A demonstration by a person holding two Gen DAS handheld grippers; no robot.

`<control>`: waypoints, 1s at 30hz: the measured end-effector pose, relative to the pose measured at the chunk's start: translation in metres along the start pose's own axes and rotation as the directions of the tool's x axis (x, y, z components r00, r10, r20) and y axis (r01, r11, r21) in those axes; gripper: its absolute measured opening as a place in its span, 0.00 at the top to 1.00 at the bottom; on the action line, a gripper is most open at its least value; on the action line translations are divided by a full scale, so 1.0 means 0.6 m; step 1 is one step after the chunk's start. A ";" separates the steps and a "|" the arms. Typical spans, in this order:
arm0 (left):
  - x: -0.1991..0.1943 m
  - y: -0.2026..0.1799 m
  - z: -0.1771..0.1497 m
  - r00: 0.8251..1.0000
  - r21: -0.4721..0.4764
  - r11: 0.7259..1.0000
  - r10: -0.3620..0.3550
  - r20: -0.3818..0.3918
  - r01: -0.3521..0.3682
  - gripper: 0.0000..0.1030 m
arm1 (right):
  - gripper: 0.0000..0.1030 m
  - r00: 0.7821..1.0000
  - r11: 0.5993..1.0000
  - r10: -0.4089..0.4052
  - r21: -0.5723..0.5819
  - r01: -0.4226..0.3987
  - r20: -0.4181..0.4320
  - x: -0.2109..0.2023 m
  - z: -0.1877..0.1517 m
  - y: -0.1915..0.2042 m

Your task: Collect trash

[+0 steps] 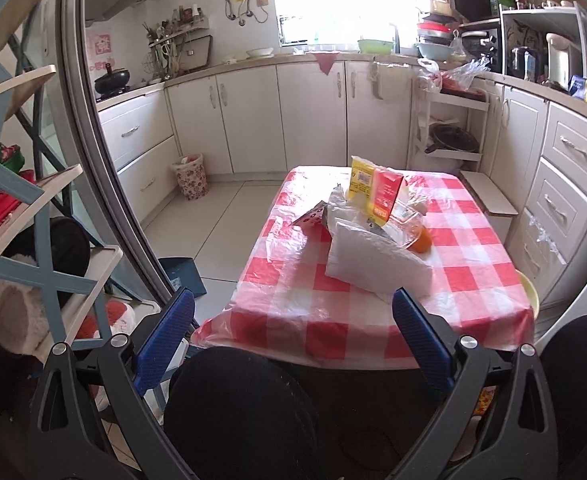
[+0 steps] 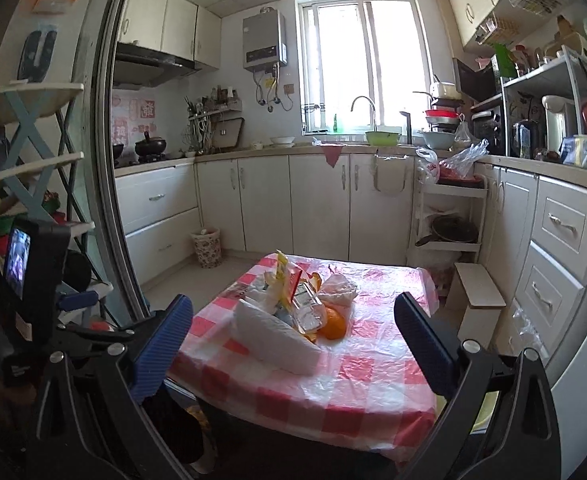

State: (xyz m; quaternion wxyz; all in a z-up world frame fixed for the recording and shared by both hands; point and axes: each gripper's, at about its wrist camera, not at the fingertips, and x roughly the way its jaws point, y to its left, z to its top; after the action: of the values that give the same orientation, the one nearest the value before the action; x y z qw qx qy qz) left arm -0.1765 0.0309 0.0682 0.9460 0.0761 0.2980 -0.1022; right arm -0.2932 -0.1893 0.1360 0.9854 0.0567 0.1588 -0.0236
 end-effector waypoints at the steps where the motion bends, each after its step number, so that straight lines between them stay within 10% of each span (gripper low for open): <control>1: -0.008 0.002 -0.001 1.000 -0.004 1.000 -0.003 0.005 0.003 0.07 | 0.06 1.000 1.000 0.010 0.021 -0.010 -0.005 -0.006 -0.006 0.004; 30: -0.078 0.018 0.006 0.998 0.015 1.000 -0.020 0.052 0.019 0.07 | 0.06 0.999 0.999 0.038 0.015 -0.038 -0.014 -0.048 -0.032 0.041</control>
State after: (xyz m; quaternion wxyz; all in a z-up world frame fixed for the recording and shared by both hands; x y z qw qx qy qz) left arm -0.2095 0.0475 0.0990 0.9519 0.0774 0.2732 -0.1156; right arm -0.3250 -0.1619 0.1295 0.9840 0.0669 0.1648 -0.0054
